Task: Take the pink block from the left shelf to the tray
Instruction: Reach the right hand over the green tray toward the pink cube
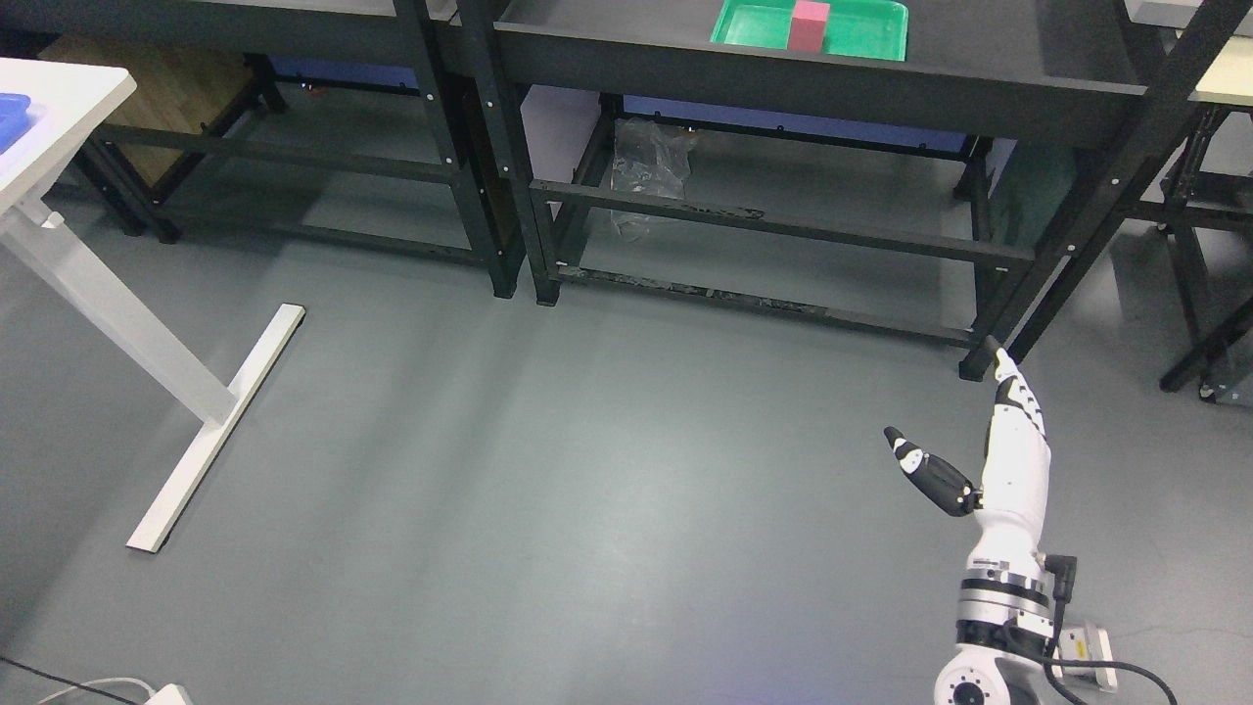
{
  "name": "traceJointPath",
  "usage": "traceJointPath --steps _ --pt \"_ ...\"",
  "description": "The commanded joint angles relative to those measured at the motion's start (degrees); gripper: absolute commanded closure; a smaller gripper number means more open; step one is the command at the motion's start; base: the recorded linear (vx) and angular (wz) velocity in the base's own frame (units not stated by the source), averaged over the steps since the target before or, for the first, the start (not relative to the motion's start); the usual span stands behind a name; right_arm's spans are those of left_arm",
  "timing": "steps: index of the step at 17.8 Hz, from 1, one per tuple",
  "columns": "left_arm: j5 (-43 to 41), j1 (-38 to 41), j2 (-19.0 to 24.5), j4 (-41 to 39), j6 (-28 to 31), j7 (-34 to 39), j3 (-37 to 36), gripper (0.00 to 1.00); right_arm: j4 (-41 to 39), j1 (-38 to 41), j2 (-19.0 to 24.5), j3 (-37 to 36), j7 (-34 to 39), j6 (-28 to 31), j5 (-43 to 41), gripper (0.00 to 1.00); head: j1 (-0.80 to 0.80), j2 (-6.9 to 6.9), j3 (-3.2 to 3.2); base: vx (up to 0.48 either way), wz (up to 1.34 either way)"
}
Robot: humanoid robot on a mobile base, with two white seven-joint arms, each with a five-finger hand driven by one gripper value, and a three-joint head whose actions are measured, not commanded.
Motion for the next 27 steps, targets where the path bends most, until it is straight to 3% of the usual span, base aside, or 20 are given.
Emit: traceJointPath --steps 1,15,27 --pt "0.44 0.01 1.0 -1.0 0.03 0.0 0.0 0.0 -0.89 -0.25 -1.0 2.65 -2.92 -0.07 33.62 0.0 0.0 0.0 0.0 0.215 0.01" --pt "0.44 0.01 1.0 -1.0 0.03 0.0 0.0 0.0 -0.89 -0.51 -1.0 2.65 -4.52 0.81 33.35 0.0 0.0 0.0 0.0 0.227 0.13" --pt "0.44 -0.07 1.0 -1.0 0.03 0.0 0.0 0.0 -0.89 -0.6 -1.0 2.65 0.49 0.72 29.93 0.0 0.0 0.0 0.0 0.29 -0.06"
